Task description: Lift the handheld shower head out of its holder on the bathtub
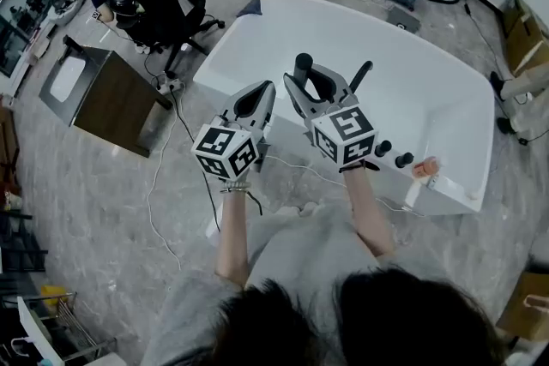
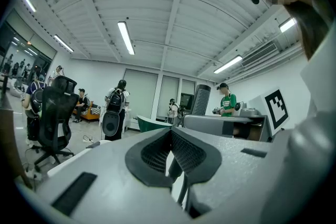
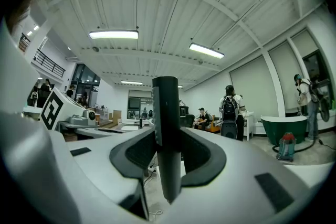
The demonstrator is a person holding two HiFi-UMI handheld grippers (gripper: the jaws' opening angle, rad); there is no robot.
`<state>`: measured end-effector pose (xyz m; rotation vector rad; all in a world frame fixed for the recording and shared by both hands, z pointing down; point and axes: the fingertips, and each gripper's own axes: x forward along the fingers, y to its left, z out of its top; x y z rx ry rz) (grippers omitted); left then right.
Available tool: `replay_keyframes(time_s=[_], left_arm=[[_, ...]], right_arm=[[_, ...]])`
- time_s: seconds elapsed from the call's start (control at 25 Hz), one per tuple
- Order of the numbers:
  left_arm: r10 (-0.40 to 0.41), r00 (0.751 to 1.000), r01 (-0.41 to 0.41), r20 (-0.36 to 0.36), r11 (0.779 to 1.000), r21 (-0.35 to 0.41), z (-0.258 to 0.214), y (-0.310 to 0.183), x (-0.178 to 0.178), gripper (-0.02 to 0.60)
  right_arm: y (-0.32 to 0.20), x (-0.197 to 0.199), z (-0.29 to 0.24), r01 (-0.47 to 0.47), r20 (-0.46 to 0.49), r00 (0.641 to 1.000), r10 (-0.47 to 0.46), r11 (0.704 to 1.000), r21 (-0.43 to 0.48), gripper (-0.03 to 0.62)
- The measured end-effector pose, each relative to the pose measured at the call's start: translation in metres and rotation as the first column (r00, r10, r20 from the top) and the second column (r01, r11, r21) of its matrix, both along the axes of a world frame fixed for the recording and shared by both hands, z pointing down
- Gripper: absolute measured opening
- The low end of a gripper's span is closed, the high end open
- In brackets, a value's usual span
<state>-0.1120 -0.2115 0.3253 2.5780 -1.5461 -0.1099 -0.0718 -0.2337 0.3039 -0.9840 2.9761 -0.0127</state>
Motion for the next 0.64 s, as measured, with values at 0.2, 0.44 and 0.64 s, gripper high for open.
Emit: replay_keyframes(time_s=[0.2, 0.44, 0.64], left_arm=[[-0.008, 1.000, 0.008, 0.004, 1.000, 0.001, 0.003, 0.002, 0.003, 0.005], [-0.018, 1.000, 0.018, 0.012, 1.000, -0.010, 0.009, 0.002, 0.001, 0.005], [-0.029, 0.999, 0.029, 0.014, 1.000, -0.006, 0.012, 0.003, 0.003, 0.005]], right_arm=[[0.000, 0.006, 0.002, 0.003, 0.012, 1.000, -0.003, 1.000, 0.000, 0.132], [-0.002, 0.003, 0.006, 0.024, 0.025, 0.999, -0.024, 1.000, -0.008, 0.132], [-0.003, 0.008, 0.010, 0.033, 0.031, 0.999, -0.033, 0.999, -0.012, 0.132]])
